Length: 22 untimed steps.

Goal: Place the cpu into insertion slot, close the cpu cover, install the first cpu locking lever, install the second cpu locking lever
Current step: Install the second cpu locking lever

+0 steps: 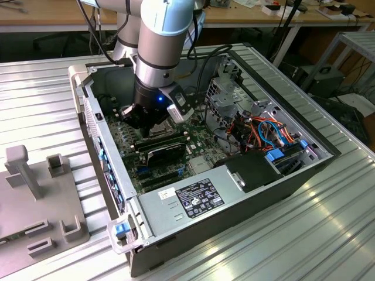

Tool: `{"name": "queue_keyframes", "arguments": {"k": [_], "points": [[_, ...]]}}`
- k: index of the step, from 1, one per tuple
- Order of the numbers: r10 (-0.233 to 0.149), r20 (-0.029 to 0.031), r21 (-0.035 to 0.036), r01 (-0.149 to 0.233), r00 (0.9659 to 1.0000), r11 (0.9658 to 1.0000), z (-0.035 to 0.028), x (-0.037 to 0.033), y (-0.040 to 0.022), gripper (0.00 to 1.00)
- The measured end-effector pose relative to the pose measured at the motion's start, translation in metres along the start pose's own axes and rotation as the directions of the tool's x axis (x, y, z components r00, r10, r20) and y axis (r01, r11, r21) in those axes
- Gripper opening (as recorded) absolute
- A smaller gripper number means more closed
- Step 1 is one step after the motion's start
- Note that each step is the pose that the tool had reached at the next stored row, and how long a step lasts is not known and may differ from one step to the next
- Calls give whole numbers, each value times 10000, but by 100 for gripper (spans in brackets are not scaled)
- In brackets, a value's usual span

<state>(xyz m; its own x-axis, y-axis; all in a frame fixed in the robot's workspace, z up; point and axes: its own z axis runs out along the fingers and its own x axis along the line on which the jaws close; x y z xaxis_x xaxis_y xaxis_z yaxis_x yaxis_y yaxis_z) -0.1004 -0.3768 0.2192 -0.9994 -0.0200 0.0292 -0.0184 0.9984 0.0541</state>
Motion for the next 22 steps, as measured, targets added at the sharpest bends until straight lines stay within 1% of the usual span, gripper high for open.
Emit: {"name": "queue_keyframes", "arguments": {"k": [10, 12, 15, 22], "points": [[1, -1, 2, -1, 10000, 10000, -1, 0, 0, 11], [1, -3, 5, -1, 10000, 10000, -9, 1, 0, 11], [1, -1, 2, -1, 10000, 10000, -45, 2, 2, 11], [0, 0, 0, 0, 10000, 10000, -49, 2, 3, 11]]}}
